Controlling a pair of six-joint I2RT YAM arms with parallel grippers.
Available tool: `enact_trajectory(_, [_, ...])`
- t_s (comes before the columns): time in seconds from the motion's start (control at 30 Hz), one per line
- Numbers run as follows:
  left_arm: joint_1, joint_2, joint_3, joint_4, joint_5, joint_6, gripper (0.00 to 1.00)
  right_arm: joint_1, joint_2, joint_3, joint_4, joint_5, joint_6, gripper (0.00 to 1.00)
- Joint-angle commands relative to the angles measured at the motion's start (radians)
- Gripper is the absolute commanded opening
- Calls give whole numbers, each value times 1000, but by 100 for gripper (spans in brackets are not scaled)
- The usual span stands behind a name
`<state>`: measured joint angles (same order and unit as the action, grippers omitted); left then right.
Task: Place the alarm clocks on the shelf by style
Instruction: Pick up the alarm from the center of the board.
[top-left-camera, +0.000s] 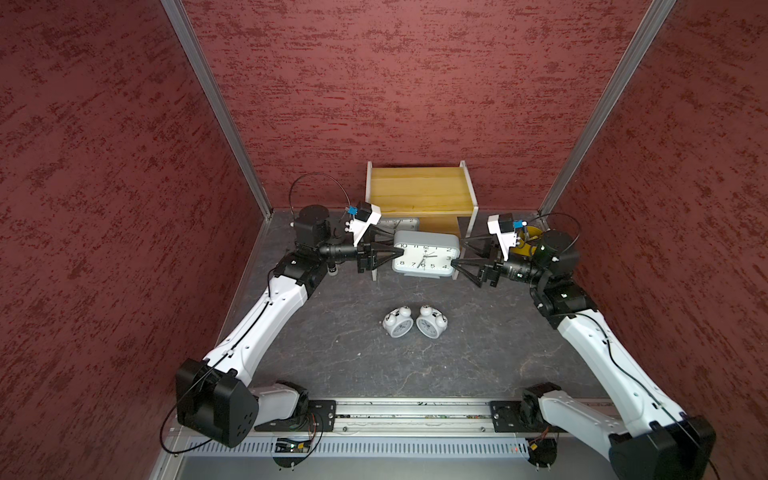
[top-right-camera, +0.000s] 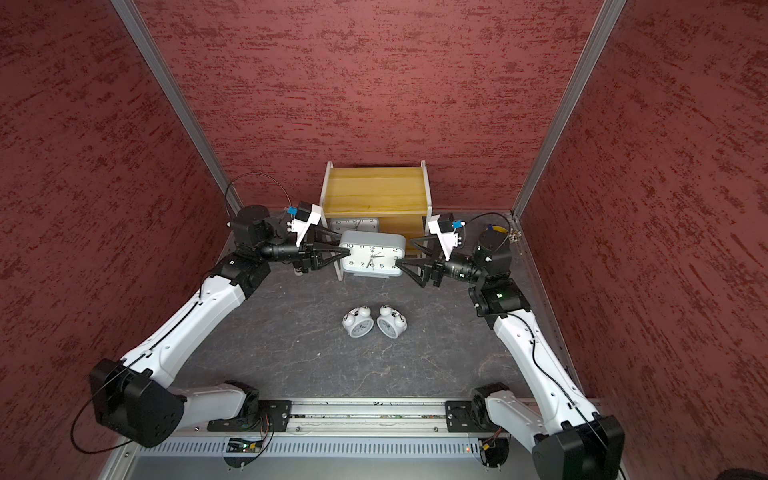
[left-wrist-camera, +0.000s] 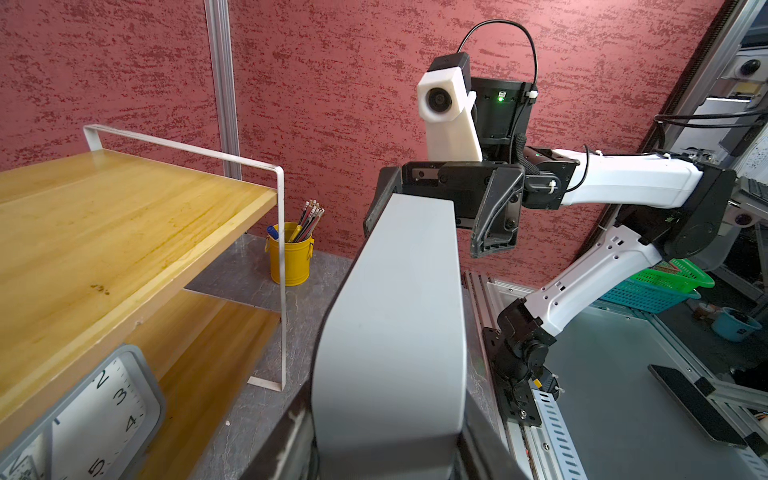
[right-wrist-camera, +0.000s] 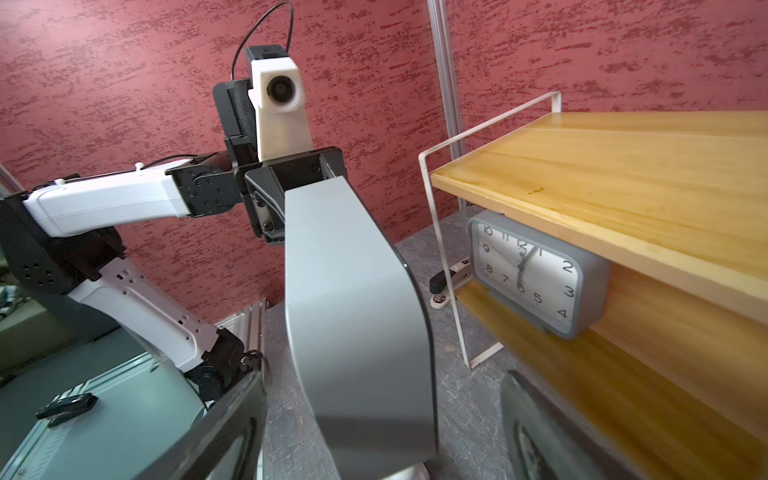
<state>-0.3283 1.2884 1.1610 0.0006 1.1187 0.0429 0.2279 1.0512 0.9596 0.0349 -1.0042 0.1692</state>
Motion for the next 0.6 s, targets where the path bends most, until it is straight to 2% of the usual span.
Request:
enact_trajectory(0.0, [-10, -3, 17, 59, 34, -23, 3, -2, 0, -9, 73, -83, 17, 86])
enact_trajectory(0.33, [-26, 15, 34, 62, 35, -25, 3, -2, 15, -2, 69, -119, 13, 71])
enact_trajectory(0.57, [-31, 25, 42, 72, 35, -34, 3, -1, 20, -9, 58, -141, 7, 67])
